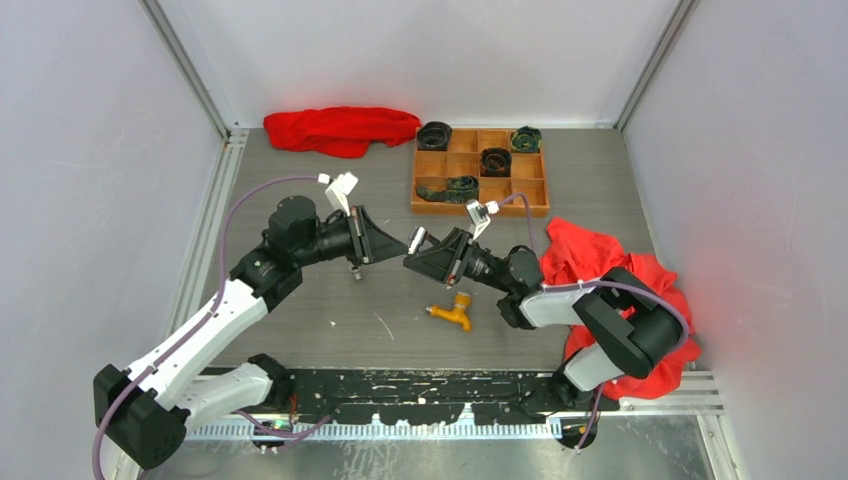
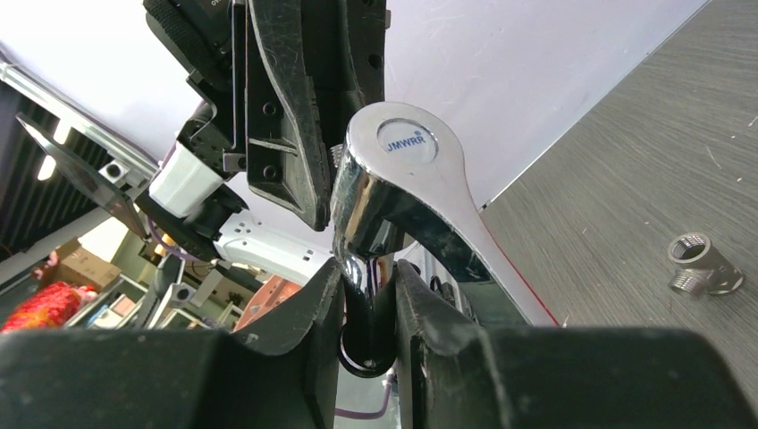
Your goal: Install the water faucets
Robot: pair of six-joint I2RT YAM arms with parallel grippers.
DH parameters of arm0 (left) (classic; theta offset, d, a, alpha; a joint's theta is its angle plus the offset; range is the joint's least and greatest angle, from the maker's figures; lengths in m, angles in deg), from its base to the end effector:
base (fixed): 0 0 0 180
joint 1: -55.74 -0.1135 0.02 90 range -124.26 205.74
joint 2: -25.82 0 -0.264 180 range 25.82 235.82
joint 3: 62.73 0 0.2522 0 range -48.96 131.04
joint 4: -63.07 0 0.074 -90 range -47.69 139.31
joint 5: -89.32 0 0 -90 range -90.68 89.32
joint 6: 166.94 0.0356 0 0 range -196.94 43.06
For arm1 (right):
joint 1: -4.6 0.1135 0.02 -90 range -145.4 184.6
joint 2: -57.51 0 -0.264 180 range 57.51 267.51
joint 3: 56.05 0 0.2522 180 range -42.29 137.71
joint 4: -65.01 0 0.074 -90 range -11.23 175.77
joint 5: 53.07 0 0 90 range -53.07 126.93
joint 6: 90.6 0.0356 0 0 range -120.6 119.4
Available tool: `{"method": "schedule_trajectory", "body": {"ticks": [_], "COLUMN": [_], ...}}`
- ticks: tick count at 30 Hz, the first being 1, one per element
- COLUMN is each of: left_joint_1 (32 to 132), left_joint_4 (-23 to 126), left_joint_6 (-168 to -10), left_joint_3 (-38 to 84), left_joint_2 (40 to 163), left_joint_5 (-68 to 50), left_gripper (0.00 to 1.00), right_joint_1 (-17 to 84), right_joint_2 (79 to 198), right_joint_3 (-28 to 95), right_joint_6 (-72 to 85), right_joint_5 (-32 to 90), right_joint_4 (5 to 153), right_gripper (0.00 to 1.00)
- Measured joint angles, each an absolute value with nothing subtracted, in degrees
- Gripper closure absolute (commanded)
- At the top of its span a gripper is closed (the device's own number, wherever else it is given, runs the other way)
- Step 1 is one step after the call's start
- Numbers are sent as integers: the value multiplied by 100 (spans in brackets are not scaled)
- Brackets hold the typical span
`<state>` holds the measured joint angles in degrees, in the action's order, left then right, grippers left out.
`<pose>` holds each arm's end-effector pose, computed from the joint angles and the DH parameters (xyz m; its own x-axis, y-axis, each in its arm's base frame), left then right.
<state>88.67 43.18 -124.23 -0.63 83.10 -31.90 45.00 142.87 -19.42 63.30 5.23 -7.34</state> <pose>0.1826 -0.1402 0.3296 -0.7983 -0.2316 -0.5559 0.4399 0.4062 -0.8009 0.1863 0.1831 0.2289 -0.6902 0.4159 -0.5922 -0.6779 -0.0854 0.7302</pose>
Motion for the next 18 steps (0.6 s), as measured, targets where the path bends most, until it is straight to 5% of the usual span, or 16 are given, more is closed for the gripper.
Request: {"method": "schedule_trajectory", "body": {"ticks": [6,18], "left_joint_1": [8867,8939], "left_joint_4": [4209,3227], "left_joint_6": [-12270,-11535], "left_joint_3": [40,713], "left_joint_2": [8388,8605], "left_joint_5": [-3193,-3105], "left_gripper": [62,47], "right_joint_1": [4496,4502], "right_joint_2": [14401,13844], "right_joint_3": [-1868,-1920], "right_joint_6": [6485,6046], "right_joint_5": [304,-82], "right_joint_4": [-731,176], "right_gripper": [99,99]}}
